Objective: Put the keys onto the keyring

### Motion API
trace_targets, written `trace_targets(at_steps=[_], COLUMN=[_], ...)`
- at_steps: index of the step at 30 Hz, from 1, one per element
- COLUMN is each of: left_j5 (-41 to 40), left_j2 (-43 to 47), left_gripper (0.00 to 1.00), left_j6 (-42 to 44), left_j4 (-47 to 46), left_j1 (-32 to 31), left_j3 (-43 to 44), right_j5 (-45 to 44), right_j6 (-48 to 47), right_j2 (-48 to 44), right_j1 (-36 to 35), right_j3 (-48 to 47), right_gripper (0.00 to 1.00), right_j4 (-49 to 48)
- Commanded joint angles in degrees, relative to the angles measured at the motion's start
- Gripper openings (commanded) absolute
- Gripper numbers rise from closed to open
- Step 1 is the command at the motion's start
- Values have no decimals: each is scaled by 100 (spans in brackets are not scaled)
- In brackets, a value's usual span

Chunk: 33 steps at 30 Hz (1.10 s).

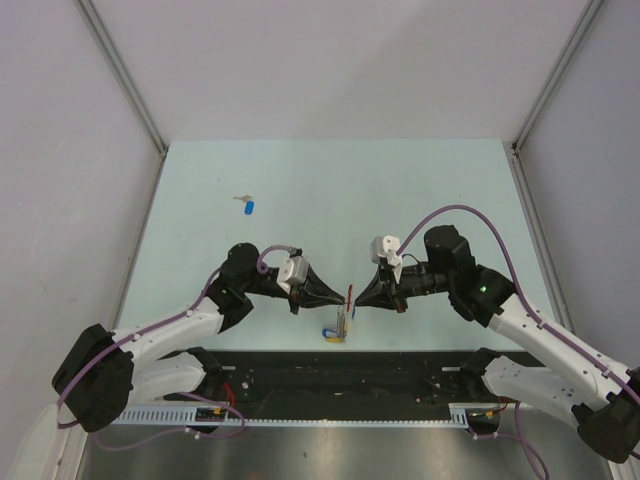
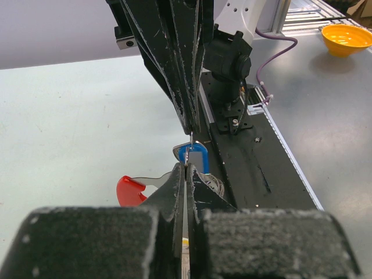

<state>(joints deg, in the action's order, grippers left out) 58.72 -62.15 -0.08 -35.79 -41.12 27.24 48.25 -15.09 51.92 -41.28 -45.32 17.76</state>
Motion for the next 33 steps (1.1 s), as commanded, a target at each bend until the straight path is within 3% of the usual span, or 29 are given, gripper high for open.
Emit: trace_targets(at_steps=[1, 33], left_j5=[105, 228], left_j2=[89, 10], left_gripper=[0, 0], left_j6=[-45, -89], left_j4=[-147, -183], left_j1=[-27, -62], left_j3=[246, 299], right_j5=[-26, 9], right_j6=[-11, -29], right_j2=[-77, 37], right_j1=[-30, -30], right_j3=[-161, -161], right_gripper=[0, 0], right_j4=[-132, -159])
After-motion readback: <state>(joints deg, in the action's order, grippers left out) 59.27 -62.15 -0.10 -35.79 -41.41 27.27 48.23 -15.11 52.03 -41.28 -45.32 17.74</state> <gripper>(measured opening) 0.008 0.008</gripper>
